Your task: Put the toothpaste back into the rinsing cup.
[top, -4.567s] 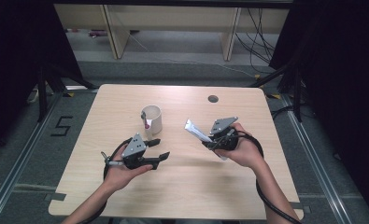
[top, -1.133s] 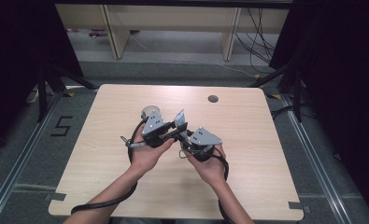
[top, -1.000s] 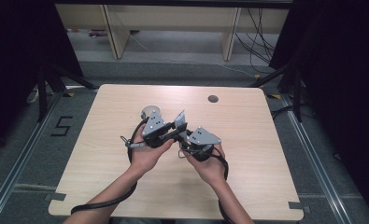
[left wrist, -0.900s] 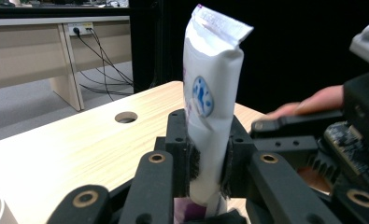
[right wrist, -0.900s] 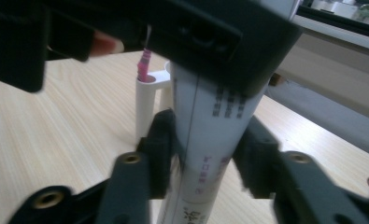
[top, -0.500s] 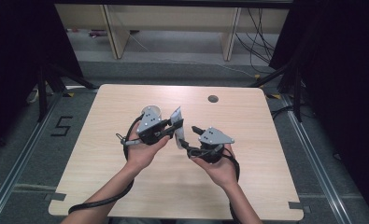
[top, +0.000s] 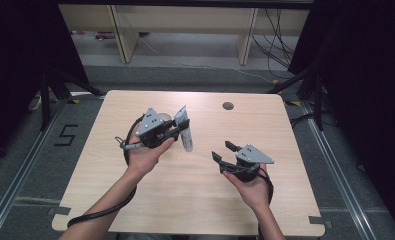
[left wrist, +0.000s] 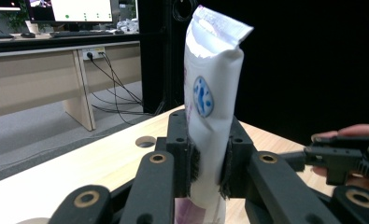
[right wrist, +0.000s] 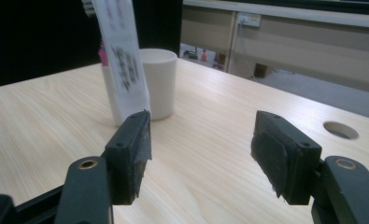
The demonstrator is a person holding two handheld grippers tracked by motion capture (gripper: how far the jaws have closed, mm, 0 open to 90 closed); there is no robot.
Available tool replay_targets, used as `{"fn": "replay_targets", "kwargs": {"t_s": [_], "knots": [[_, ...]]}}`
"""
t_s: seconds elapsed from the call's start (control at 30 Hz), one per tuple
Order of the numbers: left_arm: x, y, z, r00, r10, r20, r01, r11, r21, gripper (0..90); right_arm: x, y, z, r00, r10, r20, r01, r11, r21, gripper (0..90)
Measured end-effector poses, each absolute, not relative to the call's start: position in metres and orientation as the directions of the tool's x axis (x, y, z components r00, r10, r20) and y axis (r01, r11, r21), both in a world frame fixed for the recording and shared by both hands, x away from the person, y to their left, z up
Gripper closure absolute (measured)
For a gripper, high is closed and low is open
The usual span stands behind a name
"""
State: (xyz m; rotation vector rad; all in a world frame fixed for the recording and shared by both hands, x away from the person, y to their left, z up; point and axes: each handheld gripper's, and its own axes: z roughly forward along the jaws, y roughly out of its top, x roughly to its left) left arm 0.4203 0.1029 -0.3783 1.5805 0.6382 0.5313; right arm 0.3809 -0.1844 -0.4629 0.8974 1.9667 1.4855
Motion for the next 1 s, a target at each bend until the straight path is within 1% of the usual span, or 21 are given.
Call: {"fn": "replay_targets", "kwargs": {"t_s": [0.07,0.1,0.13,0.17,0.2,0.27,0.3,0.33,0.37,0.4,0.43,0.5,0.53,0.6,0.67,0.7,0.8,0.83,0.9,1.0], "knots": [[0.422,0.104,-0.375,0.738,0.674,-0.027,0.089,-0.058,0.994,76.7,0.38,-0.189,-0.468,-0.638,0.77,-0.024,0.202,0.197,0.959,39.4],[0.423,0.104,-0.373,0.739,0.673,-0.027,0.087,-0.056,0.995,76.7,0.378,-0.19,-0.471,-0.621,0.784,-0.009,0.217,0.183,0.959,39.9],[0.424,0.104,-0.371,0.739,0.673,-0.029,0.086,-0.052,0.995,76.8,0.378,-0.193,-0.473,-0.623,0.782,-0.018,0.216,0.194,0.957,40.7],[0.424,0.104,-0.369,0.738,0.674,-0.027,0.084,-0.052,0.995,76.8,0.378,-0.194,-0.476,-0.609,0.793,-0.01,0.217,0.179,0.96,42.7],[0.425,0.104,-0.367,0.738,0.674,-0.027,0.083,-0.051,0.995,76.7,0.378,-0.197,-0.478,-0.605,0.796,-0.03,0.199,0.188,0.962,44.2],[0.427,0.104,-0.363,0.74,0.672,-0.023,0.081,-0.055,0.995,76.7,0.377,-0.2,-0.483,-0.582,0.813,0.013,0.234,0.152,0.96,44.5],[0.428,0.105,-0.361,0.74,0.672,-0.02,0.081,-0.06,0.995,76.7,0.377,-0.201,-0.485,-0.576,0.817,0.017,0.238,0.147,0.96,44.6],[0.429,0.105,-0.359,0.742,0.671,-0.016,0.078,-0.063,0.995,76.8,0.379,-0.203,-0.487,-0.593,0.805,0.008,0.225,0.157,0.962,45.1],[0.429,0.105,-0.357,0.741,0.671,-0.016,0.08,-0.065,0.995,76.7,0.377,-0.204,-0.489,-0.574,0.819,0.018,0.245,0.151,0.958,45.7],[0.43,0.105,-0.355,0.741,0.671,-0.014,0.08,-0.066,0.995,76.7,0.376,-0.206,-0.49,-0.57,0.821,-0.002,0.235,0.166,0.958,45.9],[0.431,0.106,-0.354,0.74,0.672,-0.013,0.079,-0.067,0.995,76.7,0.375,-0.206,-0.495,-0.571,0.82,0.04,0.267,0.139,0.954,45.8],[0.433,0.107,-0.35,0.737,0.675,-0.011,0.08,-0.07,0.994,76.7,0.374,-0.207,-0.496,-0.568,0.822,0.037,0.274,0.146,0.951,45.8],[0.433,0.108,-0.349,0.736,0.677,-0.012,0.081,-0.07,0.994,76.7,0.375,-0.208,-0.497,-0.569,0.822,0.018,0.259,0.158,0.953,45.7],[0.435,0.11,-0.346,0.735,0.678,-0.01,0.08,-0.072,0.994,76.7,0.374,-0.207,-0.499,-0.563,0.825,0.047,0.284,0.14,0.948,45.8],[0.438,0.111,-0.343,0.732,0.681,-0.011,0.083,-0.073,0.994,76.7,0.375,-0.207,-0.5,-0.567,0.822,0.056,0.283,0.13,0.95,45.8],[0.439,0.113,-0.342,0.73,0.683,-0.011,0.083,-0.073,0.994,76.7,0.377,-0.208,-0.5,-0.578,0.815,0.041,0.265,0.14,0.954,45.9],[0.441,0.115,-0.338,0.725,0.689,-0.01,0.085,-0.075,0.994,76.7,0.377,-0.208,-0.499,-0.575,0.818,0.024,0.255,0.151,0.955,46.0],[0.442,0.116,-0.336,0.724,0.69,-0.01,0.084,-0.074,0.994,76.7,0.376,-0.208,-0.499,-0.573,0.819,0.029,0.267,0.152,0.952,46.0],[0.443,0.117,-0.334,0.722,0.691,-0.008,0.081,-0.073,0.994,76.7,0.377,-0.209,-0.499,-0.569,0.822,0.008,0.251,0.165,0.954,46.0],[0.445,0.118,-0.33,0.719,0.694,-0.004,0.077,-0.073,0.994,76.7,0.376,-0.208,-0.5,-0.571,0.82,0.029,0.27,0.154,0.951,46.0]]}}
